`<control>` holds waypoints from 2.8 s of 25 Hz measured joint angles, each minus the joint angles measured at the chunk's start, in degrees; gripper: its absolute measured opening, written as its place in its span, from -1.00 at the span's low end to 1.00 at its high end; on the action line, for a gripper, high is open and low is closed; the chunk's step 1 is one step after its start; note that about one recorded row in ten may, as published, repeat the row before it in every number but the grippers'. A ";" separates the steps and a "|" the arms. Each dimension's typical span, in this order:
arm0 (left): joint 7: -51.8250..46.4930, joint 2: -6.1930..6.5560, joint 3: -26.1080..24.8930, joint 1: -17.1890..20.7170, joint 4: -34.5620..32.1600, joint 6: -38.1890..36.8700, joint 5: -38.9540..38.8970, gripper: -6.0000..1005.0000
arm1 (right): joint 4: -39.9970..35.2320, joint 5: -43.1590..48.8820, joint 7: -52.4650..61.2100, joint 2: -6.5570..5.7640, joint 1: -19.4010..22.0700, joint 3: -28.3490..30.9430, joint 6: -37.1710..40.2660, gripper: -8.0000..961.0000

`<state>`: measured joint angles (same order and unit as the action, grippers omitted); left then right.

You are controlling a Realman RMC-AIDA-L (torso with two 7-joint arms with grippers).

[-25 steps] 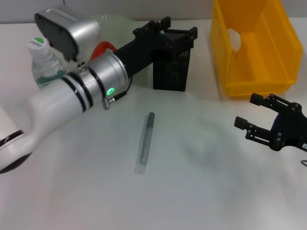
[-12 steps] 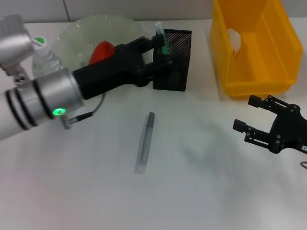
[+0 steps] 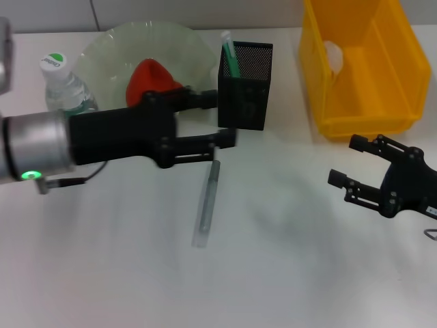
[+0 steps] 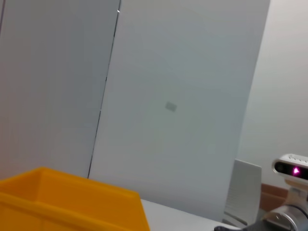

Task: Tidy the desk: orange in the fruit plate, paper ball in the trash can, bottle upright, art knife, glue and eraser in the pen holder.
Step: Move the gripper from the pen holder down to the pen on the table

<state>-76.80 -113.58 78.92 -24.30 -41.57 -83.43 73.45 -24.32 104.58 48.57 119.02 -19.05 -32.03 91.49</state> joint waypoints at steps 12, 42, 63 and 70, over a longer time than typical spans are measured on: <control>14.30 0.48 -14.84 1.25 11.46 -8.28 11.31 0.55 | 1.45 -0.27 2.74 -0.03 -4.28 -0.11 2.00 0.60; 17.11 2.80 -17.74 2.05 13.98 -4.29 18.64 0.54 | -12.11 30.94 17.75 0.19 -45.06 -38.01 -5.60 0.59; 16.89 2.66 -19.26 3.03 14.06 -3.66 18.65 0.54 | -12.26 15.77 17.97 0.84 -45.79 -70.02 -16.15 0.42; 16.80 2.60 -19.31 3.26 14.06 -3.56 18.65 0.54 | -12.33 13.56 17.77 0.86 -45.10 -74.73 -21.00 0.33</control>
<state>-60.01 -110.99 59.61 -21.04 -27.51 -86.99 92.11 -36.65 118.14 66.33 119.89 -64.14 -106.76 70.50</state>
